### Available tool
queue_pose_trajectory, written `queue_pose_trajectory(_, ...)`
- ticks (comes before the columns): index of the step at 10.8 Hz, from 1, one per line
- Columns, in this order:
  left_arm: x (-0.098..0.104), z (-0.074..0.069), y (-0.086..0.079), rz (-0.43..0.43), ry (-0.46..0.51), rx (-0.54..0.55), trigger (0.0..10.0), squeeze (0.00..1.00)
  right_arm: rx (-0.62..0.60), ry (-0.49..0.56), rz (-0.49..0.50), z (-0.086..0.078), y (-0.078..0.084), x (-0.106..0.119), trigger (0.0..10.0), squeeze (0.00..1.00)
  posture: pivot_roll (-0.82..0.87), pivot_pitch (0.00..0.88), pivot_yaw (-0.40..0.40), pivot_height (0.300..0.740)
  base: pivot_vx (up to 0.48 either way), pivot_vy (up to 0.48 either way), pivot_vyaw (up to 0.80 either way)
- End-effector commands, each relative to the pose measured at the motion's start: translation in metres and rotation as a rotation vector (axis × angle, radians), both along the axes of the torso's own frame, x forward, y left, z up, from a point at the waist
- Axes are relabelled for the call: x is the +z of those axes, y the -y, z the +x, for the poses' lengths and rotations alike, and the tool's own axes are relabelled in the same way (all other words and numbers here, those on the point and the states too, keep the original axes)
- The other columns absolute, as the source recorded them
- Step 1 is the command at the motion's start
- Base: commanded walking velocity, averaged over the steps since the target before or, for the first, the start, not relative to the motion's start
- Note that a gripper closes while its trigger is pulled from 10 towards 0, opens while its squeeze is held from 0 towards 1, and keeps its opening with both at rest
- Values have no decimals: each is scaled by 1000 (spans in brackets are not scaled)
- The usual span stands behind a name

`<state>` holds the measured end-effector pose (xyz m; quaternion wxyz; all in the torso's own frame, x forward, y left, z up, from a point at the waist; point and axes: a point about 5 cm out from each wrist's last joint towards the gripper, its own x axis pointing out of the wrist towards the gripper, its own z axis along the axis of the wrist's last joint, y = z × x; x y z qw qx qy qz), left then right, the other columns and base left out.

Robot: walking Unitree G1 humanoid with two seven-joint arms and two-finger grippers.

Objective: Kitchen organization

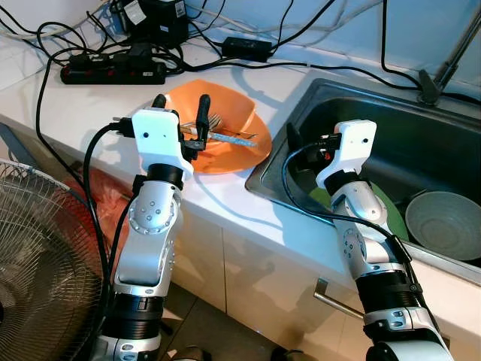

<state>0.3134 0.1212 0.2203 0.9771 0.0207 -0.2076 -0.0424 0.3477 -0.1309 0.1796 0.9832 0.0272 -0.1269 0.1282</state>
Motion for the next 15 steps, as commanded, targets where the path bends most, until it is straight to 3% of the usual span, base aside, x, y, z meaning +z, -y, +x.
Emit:
queue_pose_trajectory(1, 3, -2, 1, 11, 20, -14, 10000, 0, -6, 9, 6, 0, 1, 2, 10000, 0, 69, 113, 21, 740, 0, 0, 0)
queue_pose_trajectory(4, 3, -2, 5, 41, 17, -43, 10000, 0, -24, 6, -2, 1, 6, 1, 10000, 0, 68, 110, 23, 740, 0, 0, 0)
queue_pose_trajectory(6, 0, -6, 11, 66, 14, -87, 10000, 0, -74, 19, -54, 1, 29, 4, 10000, 0, 63, 104, 22, 740, 0, 0, 0)
queue_pose_trajectory(7, 0, -6, 13, 67, 15, -97, 10000, 0, -116, 27, -82, 1, 48, 8, 10000, 0, 60, 105, 21, 740, 0, 0, 0)
queue_pose_trajectory(10, 0, -8, 14, 81, 14, -110, 10000, 0, -166, 34, -136, -1, 74, 13, 10000, 0, 56, 119, 18, 740, 0, 0, 0)
queue_pose_trajectory(15, -4, -6, 12, 109, -5, -82, 10000, 0, -125, 29, -113, -2, 62, 10, 10000, 0, 62, 123, 16, 740, 0, 0, 0)
